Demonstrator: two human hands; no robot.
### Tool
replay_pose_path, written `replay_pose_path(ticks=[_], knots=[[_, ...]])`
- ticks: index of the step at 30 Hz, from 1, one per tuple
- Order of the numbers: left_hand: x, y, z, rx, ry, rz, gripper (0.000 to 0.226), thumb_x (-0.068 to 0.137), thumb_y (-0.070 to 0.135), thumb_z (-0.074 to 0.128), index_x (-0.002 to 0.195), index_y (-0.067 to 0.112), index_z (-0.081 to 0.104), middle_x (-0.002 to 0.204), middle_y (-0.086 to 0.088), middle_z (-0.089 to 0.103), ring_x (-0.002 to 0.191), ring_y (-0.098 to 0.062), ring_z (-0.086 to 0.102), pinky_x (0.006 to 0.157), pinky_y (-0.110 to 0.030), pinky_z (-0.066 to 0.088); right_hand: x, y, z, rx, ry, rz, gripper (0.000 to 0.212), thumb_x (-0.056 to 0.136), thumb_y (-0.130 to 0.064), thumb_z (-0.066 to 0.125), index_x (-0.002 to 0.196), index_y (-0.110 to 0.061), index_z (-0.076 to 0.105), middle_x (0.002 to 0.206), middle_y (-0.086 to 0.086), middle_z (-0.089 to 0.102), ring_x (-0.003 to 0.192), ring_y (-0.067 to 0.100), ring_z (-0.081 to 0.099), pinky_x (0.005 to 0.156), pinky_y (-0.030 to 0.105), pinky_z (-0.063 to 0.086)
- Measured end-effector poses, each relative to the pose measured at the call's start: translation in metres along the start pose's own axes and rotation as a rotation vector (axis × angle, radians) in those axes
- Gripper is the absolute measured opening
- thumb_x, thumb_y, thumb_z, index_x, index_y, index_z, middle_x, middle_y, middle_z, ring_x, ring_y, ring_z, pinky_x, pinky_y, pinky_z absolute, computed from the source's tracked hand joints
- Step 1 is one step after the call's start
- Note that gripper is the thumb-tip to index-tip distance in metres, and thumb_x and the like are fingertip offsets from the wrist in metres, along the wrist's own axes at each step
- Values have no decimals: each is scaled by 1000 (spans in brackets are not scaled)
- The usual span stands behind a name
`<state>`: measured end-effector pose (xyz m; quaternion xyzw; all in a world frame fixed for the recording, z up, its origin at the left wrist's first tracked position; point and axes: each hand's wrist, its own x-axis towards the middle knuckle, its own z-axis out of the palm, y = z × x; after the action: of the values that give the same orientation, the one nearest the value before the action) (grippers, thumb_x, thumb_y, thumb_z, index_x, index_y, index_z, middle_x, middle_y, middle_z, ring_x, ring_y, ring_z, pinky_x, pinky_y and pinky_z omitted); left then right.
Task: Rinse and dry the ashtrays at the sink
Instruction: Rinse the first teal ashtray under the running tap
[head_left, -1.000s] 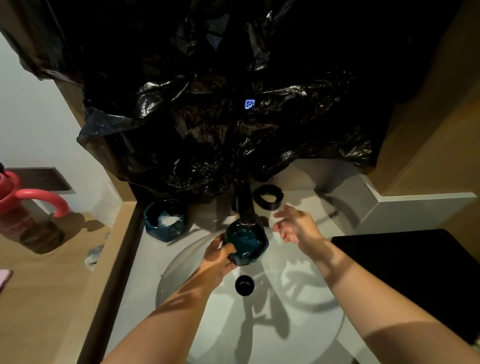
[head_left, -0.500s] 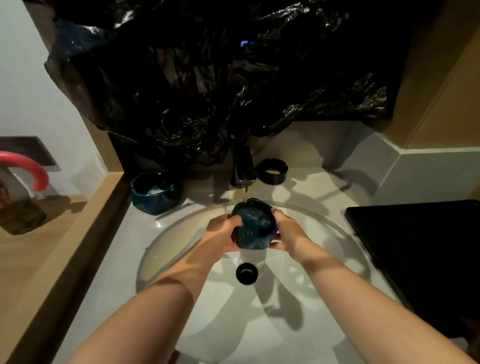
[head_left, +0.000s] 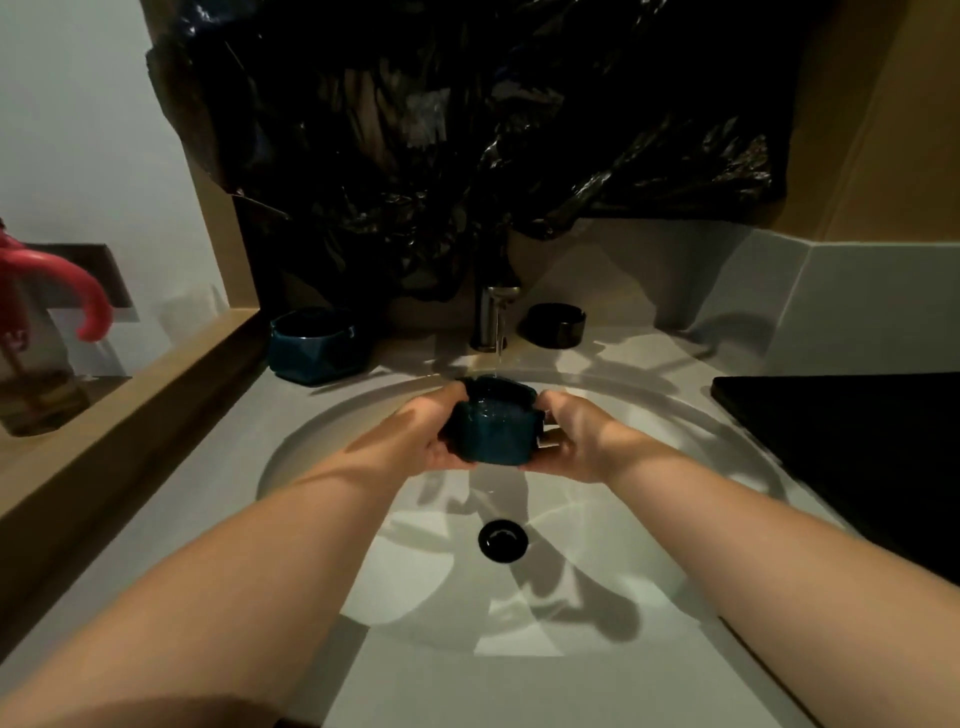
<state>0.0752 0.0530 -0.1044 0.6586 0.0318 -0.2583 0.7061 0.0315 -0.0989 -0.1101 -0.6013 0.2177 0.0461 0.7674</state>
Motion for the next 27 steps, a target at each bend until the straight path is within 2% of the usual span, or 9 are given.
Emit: replay_pose_path(ticks=[2, 4, 7, 9, 13, 15, 18, 22, 27], knots=[[-4, -1, -2, -27, -41, -18, 11, 99, 16, 43, 101, 9, 52, 90, -15, 64, 84, -29, 63, 75, -45, 55, -3, 0, 2, -74, -1, -46, 23, 97, -14, 43, 116, -9, 54, 117, 16, 57, 99, 30, 59, 57, 37, 58], [-1, -5, -2, -89, -73, -41, 14, 96, 10, 40, 106, 9, 50, 103, -20, 62, 96, -33, 62, 91, -51, 51, 1, -1, 3, -275, 90, -168, 27, 96, -19, 48, 119, -8, 55, 117, 15, 62, 97, 29, 62, 66, 37, 59], [7, -8, 4, -136, -86, -73, 37, 91, 7, 37, 127, 9, 45, 126, -25, 55, 112, -39, 58, 88, -54, 53, 7, -5, 1, -381, 232, -414, 19, 90, -23, 61, 103, -9, 63, 103, 13, 68, 94, 29, 64, 83, 44, 56], [12, -9, 8, -142, -84, -72, 35, 94, 9, 37, 128, 10, 45, 126, -25, 56, 110, -39, 60, 81, -52, 55, 11, -6, -1, -383, 285, -503, 15, 87, -27, 66, 92, -12, 65, 93, 10, 70, 89, 27, 66, 88, 46, 54], [20, -9, 13, -116, -84, -35, 19, 101, 28, 43, 110, 14, 52, 108, -19, 64, 99, -35, 64, 72, -45, 56, 16, -9, -5, -245, 348, -338, 24, 89, -32, 61, 89, -9, 63, 91, 15, 68, 87, 32, 66, 79, 48, 57], [23, -8, 12, -1, -11, 6, 24, 98, 39, 47, 103, 17, 55, 99, -14, 67, 94, -30, 65, 69, -39, 56, 16, -7, -5, -98, 258, -161, 21, 94, -28, 53, 103, -11, 59, 98, 16, 67, 90, 32, 65, 76, 47, 57], [28, -7, 7, 117, 94, 30, 26, 97, 40, 47, 107, 18, 56, 101, -13, 66, 95, -29, 64, 69, -37, 57, 11, -1, -4, -131, 98, -40, 21, 97, -25, 47, 111, -12, 57, 99, 14, 63, 90, 30, 63, 75, 45, 57], [25, -6, 2, -47, -25, -58, 10, 98, 18, 46, 100, 11, 52, 96, -15, 61, 98, -33, 61, 84, -46, 52, 8, -6, -5, -229, 100, -127, 30, 92, -23, 58, 114, -3, 58, 98, 14, 63, 85, 30, 64, 62, 38, 58], [21, -5, 1, -200, -143, -97, 21, 90, -1, 50, 110, 6, 48, 110, -22, 58, 101, -38, 61, 78, -51, 55, 11, -16, -9, -248, 166, -291, 25, 88, -22, 65, 107, -6, 65, 104, 16, 68, 93, 29, 66, 77, 41, 58]])
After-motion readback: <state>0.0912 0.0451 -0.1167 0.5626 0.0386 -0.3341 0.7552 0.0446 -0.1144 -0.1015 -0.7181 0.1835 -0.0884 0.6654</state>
